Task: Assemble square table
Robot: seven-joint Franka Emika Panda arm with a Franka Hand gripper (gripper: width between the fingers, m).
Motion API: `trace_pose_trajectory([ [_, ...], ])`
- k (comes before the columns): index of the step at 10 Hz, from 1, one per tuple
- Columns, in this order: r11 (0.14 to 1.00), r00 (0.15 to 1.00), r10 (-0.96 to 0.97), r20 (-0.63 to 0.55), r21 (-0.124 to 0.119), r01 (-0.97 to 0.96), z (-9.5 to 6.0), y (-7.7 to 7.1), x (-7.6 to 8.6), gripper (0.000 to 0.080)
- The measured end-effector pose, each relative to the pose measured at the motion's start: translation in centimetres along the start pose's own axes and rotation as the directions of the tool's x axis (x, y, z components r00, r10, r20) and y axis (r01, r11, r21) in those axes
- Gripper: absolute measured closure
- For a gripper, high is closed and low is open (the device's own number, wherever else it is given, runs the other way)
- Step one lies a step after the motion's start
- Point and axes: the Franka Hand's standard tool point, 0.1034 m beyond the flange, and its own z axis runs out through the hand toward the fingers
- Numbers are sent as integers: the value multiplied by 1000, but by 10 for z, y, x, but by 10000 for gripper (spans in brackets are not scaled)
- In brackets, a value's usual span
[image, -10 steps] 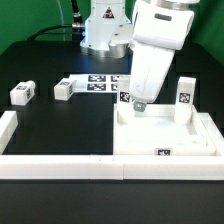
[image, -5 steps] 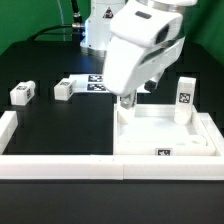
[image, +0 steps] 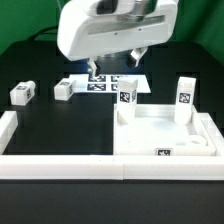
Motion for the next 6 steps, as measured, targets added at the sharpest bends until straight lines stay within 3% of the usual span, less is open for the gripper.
trace_pose_trajectory([
  [6,998,998,56,3,1,-56,3,1,-4,150],
])
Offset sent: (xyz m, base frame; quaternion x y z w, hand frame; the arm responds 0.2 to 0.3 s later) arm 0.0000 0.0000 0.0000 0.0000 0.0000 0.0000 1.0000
